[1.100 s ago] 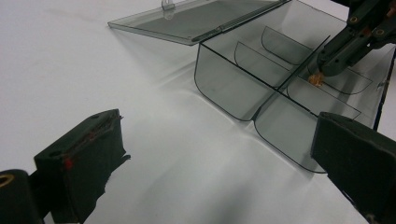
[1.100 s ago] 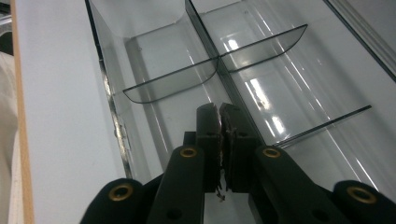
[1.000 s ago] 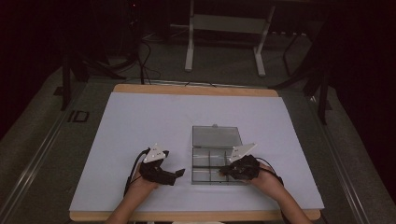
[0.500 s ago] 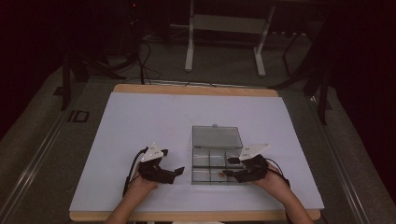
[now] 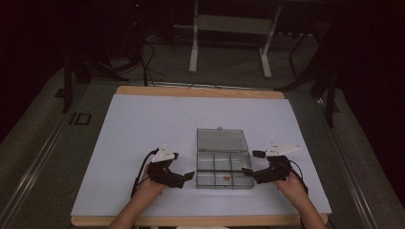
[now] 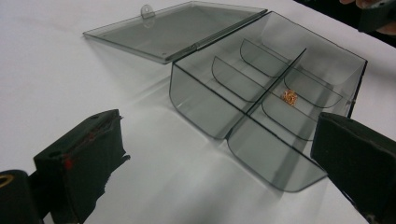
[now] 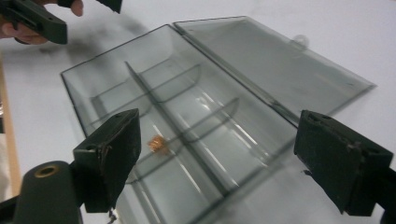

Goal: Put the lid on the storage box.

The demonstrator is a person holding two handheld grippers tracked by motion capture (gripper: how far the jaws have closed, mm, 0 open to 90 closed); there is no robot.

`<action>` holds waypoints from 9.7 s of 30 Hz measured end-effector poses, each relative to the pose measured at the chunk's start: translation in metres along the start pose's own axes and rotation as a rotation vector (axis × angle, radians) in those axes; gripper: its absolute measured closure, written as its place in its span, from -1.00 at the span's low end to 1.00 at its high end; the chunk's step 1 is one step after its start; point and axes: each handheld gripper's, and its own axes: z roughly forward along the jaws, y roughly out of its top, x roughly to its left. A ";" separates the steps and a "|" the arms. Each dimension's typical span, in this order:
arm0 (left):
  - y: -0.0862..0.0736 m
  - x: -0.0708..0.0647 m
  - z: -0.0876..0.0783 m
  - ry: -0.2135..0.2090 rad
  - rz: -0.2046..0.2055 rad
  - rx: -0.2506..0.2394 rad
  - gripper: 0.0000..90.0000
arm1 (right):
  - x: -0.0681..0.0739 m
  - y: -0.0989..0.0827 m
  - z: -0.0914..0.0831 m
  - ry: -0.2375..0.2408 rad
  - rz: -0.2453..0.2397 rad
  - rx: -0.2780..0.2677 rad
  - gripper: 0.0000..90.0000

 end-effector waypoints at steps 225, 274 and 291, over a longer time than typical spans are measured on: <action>0.053 0.008 0.027 -0.050 0.214 -0.041 0.56 | -0.029 -0.004 -0.004 -0.073 0.049 -0.112 0.79; 0.026 0.003 0.015 -0.070 0.125 0.004 -0.05 | -0.033 -0.028 -0.002 -0.044 0.121 -0.077 0.10; 0.017 0.010 0.015 -0.060 0.104 0.035 -0.08 | -0.036 -0.034 -0.002 -0.052 0.123 -0.059 0.10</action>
